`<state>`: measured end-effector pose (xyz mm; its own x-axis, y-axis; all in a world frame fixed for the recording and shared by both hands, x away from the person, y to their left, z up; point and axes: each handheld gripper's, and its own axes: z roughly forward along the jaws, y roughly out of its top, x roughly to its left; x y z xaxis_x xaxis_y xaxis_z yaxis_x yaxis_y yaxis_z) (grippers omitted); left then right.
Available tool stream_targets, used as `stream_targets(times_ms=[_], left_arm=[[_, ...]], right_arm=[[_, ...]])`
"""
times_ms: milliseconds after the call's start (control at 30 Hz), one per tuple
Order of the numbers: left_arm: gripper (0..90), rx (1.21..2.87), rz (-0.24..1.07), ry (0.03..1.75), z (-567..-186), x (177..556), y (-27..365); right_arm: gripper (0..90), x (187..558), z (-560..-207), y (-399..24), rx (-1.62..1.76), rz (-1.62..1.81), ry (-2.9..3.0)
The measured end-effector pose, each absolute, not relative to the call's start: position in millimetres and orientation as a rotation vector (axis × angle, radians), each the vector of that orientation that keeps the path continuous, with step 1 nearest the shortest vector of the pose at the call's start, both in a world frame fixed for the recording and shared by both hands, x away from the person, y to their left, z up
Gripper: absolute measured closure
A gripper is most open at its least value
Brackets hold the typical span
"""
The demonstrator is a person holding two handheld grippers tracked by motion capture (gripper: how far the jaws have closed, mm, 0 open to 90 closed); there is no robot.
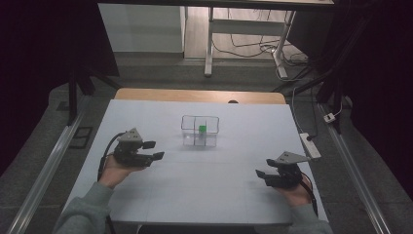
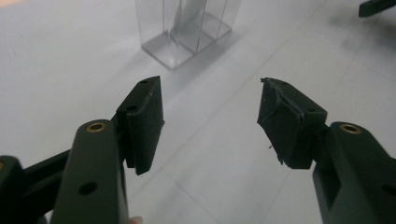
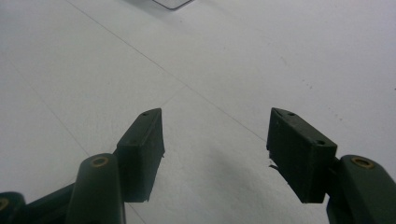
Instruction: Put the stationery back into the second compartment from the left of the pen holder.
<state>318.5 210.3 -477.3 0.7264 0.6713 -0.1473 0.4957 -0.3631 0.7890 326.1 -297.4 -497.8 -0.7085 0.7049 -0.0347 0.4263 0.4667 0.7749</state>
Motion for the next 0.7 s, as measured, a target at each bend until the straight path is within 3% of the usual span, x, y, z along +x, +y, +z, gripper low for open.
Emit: stream_targets(times_ms=[700], left_arm=[[38.3, 2.042, 0.261, 0.922, -500.3, 290.7, 220.2]], right_arm=[[37.0, 326.0, -494.4, -302.0, 0.953, 1.112, 2.347]])
